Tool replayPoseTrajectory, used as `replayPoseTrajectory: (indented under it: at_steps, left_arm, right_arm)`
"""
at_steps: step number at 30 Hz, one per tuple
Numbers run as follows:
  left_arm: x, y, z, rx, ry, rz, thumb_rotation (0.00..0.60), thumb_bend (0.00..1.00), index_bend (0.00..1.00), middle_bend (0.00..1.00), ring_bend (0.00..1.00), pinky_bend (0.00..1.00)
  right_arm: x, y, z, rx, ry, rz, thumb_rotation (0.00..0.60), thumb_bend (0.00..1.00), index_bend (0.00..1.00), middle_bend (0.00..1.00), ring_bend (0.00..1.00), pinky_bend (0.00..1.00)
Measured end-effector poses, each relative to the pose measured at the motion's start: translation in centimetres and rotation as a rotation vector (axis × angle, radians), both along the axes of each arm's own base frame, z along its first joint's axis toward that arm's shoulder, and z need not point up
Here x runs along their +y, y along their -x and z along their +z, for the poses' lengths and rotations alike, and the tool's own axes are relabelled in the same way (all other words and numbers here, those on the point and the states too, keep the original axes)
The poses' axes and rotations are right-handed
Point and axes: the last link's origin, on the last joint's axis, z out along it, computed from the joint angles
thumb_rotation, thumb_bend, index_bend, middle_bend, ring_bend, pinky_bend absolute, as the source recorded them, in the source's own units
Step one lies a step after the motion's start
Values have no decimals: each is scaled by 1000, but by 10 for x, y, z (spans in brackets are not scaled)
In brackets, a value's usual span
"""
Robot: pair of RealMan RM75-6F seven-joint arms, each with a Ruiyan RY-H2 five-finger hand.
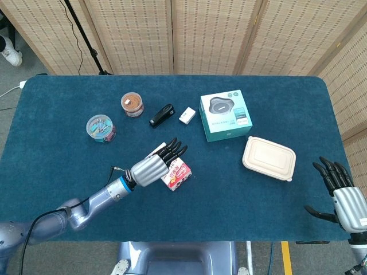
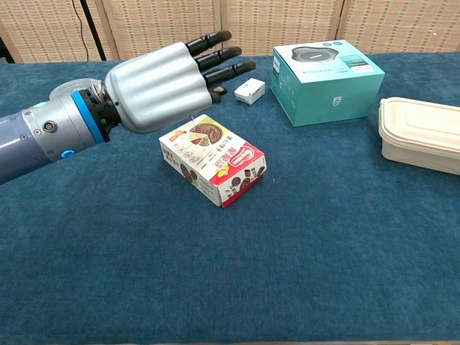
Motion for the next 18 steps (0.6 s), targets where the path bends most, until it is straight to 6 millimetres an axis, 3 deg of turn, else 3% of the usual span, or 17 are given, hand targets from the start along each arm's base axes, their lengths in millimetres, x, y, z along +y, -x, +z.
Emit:
replayPoseTrajectory:
  at_steps: [10, 18]
  left_arm:
    - [1, 0, -16, 32, -14, -17, 600, 459, 637, 0, 0, 0]
    - [0, 2, -18, 48, -28, -32, 600, 459, 637, 0, 0, 0]
  right_arm:
    - [-1, 0, -1, -5, -11, 0, 600, 0, 0, 0, 0, 0]
    - [0, 0, 0, -10, -12, 4, 600, 0, 0, 0, 0, 0]
